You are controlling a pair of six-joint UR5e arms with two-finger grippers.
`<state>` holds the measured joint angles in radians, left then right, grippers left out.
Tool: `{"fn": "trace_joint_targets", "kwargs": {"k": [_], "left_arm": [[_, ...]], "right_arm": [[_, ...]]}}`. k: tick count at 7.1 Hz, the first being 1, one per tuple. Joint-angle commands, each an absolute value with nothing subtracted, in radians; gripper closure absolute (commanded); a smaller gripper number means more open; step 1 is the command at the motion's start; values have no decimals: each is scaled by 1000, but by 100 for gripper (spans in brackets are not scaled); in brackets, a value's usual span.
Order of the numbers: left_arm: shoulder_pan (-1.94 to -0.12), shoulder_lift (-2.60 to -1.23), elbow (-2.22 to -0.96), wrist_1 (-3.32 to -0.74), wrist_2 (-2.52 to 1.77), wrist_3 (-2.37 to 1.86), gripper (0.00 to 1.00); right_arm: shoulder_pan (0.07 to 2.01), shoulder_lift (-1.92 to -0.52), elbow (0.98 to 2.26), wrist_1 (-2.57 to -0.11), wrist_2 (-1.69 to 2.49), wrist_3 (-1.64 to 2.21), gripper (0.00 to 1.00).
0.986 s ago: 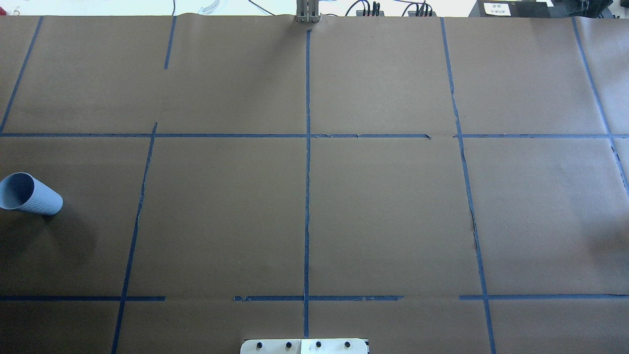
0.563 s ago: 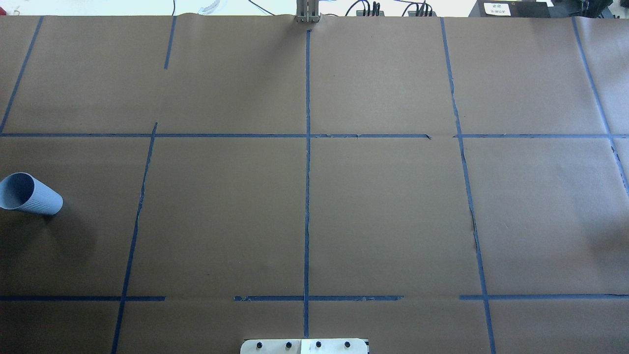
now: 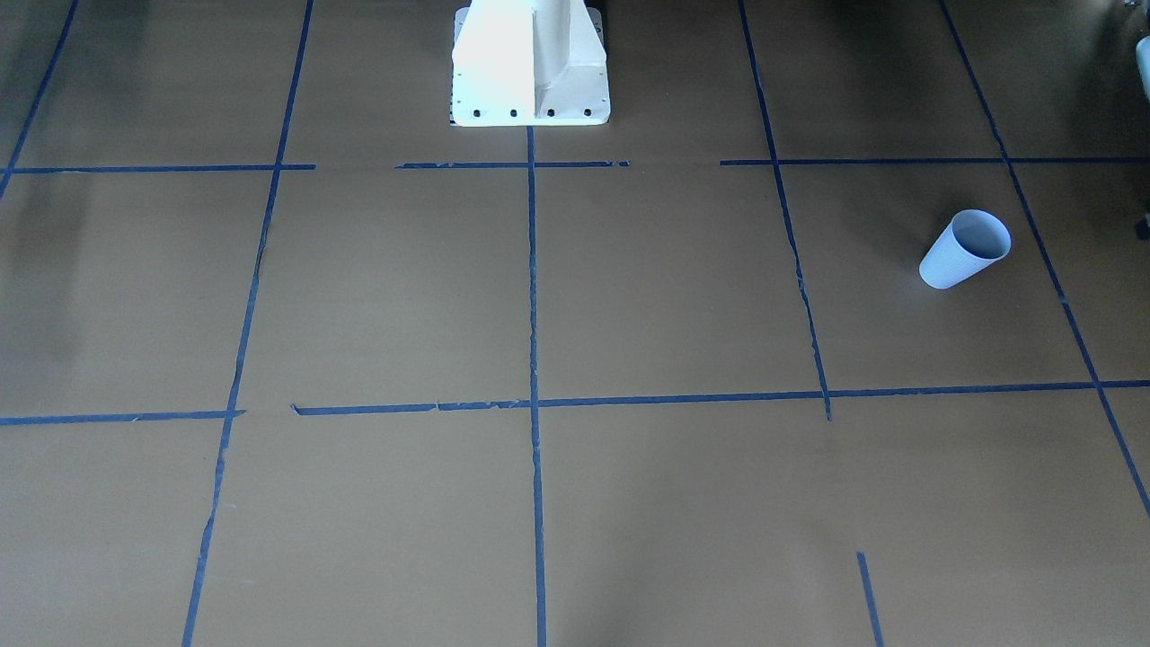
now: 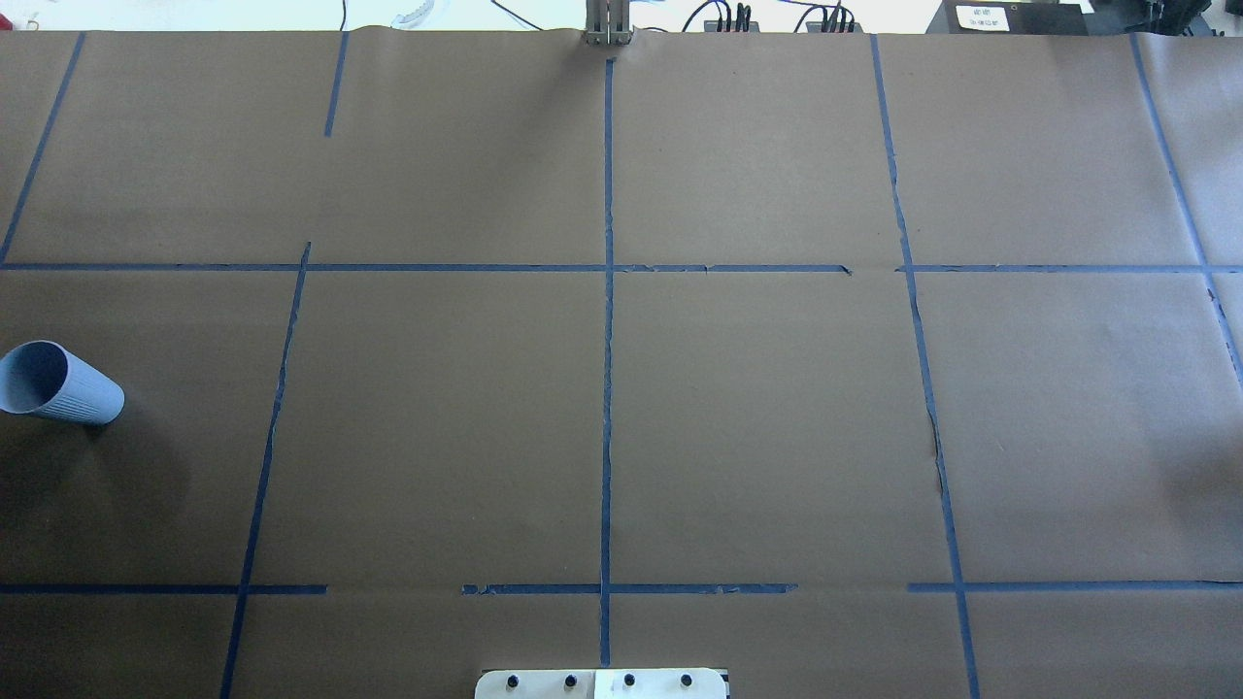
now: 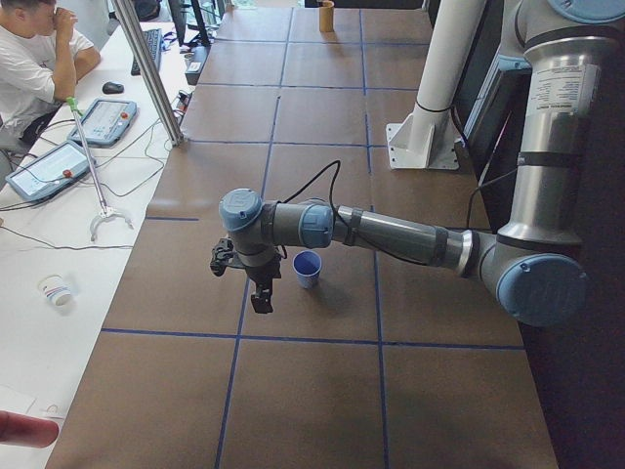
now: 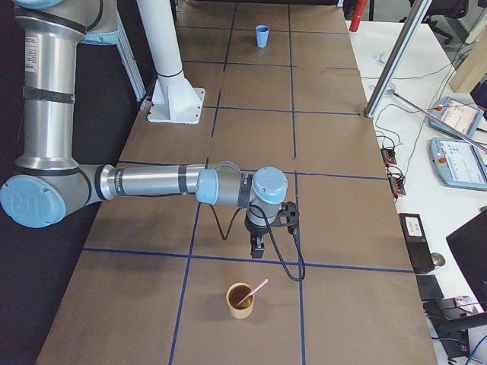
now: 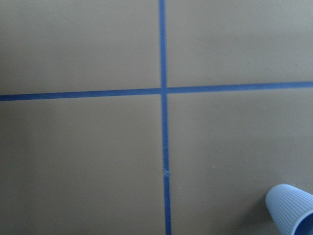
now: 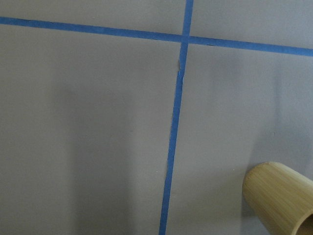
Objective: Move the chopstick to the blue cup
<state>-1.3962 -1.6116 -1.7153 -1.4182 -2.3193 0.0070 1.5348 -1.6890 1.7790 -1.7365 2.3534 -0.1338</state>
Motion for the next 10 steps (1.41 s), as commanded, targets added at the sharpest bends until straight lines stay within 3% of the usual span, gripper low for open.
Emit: {"fn": "trace_joint_targets", "kwargs": {"k": [1,4,6,7,8,9,10], "left_arm": [[-1298,-1595,-1721,-1497,-2374,-39,0],[-1173,-1493,-1686,-1838,-2405,-261,0],[-1117,-1474,-1672,-1910,-2384,-304,2],[-1117,-1474,-1661,-1911,-2384,-304,22],[-1118,-1474,-1658,-1911,-2384,-304,69],[-1117,-1474,-1658,-1911,-2385,-307,93],[-1118,-1479,-1660,-1911,-2391,-308,100]], "right_arm": [[1534,-1689,1787,-1736,2365,-130,0],[1534,-1684,1787,-1735,2367,-133,0],[1534,-1683,1787,-1735,2365,-138,0],[1534,-1683,1787,-1736,2367,-135,0],[1534,-1683,1786,-1736,2368,-133,0],[1532,-1681,1779,-1736,2370,-135,0],[1531,-1677,1779,-1735,2370,-135,0]]}}
